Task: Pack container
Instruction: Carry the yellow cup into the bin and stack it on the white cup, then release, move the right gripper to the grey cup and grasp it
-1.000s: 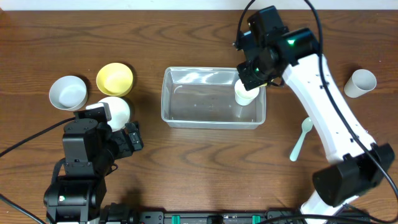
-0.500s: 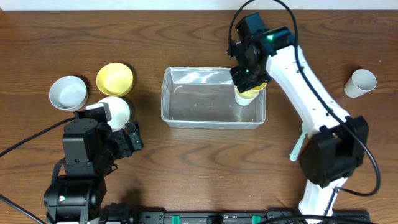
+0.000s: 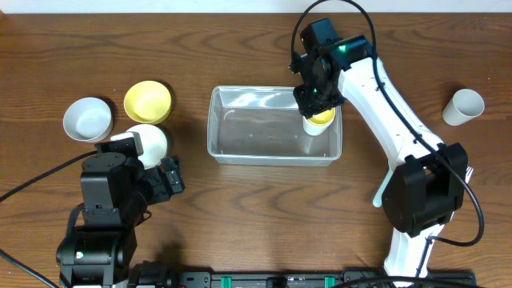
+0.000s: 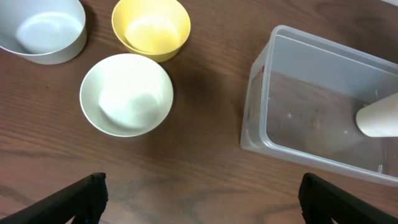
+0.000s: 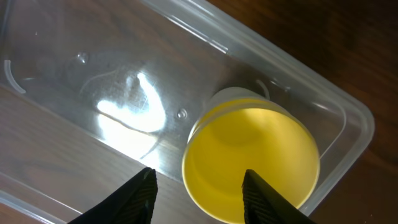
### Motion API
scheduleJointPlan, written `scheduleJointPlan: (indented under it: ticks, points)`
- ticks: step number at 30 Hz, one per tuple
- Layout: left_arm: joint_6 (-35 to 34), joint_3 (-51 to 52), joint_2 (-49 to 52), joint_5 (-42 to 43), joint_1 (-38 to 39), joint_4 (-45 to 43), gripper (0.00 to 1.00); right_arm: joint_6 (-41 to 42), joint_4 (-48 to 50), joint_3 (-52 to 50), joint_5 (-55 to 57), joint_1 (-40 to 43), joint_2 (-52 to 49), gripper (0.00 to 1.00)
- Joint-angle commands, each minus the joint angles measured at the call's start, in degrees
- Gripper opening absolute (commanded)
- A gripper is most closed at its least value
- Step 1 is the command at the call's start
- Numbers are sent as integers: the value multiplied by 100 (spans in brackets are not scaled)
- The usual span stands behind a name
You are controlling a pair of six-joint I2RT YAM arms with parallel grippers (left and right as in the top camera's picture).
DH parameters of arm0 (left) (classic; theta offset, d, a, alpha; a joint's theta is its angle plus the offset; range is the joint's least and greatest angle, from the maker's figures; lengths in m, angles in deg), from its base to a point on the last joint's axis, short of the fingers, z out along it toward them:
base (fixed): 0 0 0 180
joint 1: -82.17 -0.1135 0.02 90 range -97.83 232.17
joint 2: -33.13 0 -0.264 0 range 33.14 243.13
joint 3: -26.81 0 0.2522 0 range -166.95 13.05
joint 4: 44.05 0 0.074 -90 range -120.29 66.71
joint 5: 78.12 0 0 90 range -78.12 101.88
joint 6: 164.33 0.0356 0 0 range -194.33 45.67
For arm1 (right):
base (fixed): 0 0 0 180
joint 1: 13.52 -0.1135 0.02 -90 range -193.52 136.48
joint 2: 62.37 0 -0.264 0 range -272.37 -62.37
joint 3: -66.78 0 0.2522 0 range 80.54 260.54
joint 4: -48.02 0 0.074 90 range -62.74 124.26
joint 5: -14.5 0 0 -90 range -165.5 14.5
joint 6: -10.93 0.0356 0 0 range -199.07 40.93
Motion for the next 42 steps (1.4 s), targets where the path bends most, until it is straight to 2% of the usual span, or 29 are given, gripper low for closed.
scheduleJointPlan:
  ticks: [1, 6, 8, 13, 16, 17, 19, 21, 27, 33, 42]
  points:
    - [-28, -131, 7, 37, -33, 11, 98, -9, 61, -9, 2, -48, -55, 45]
    - [-28, -131, 7, 37, -33, 11, 98, 15, 197, 9, 107, -48, -52, 40]
    - [-28, -131, 7, 37, -33, 9, 98, 313, 201, 48, 448, -44, -22, 38]
    - [-28, -131, 7, 37, -33, 11, 98, 1156, 225, 166, 1523, 120, 350, 42]
    - [-28, -131, 7, 37, -33, 9, 98, 1447, 269, 260, 1672, 450, 772, 46]
    - [-28, -131, 7, 37, -33, 11, 98, 1547, 302, 271, 1672, 614, 933, 50]
    - [-28, -131, 7, 37, -33, 11, 98, 1725, 332, 271, 1648, 973, 1217, 64]
    - [-28, -131, 7, 37, -33, 11, 98, 1779, 332, 271, 1482, 1480, 1464, 67]
    - [-28, -131, 7, 37, -33, 9, 98, 1451, 151, 238, 693, 3010, 1530, 76]
    - [-28, -129, 7, 37, -31, 11, 98, 866, 92, 118, 660, 4059, 1080, 80]
    - [-28, -127, 7, 37, -33, 15, 98, 321, 498, 118, 660, 4555, 302, 81]
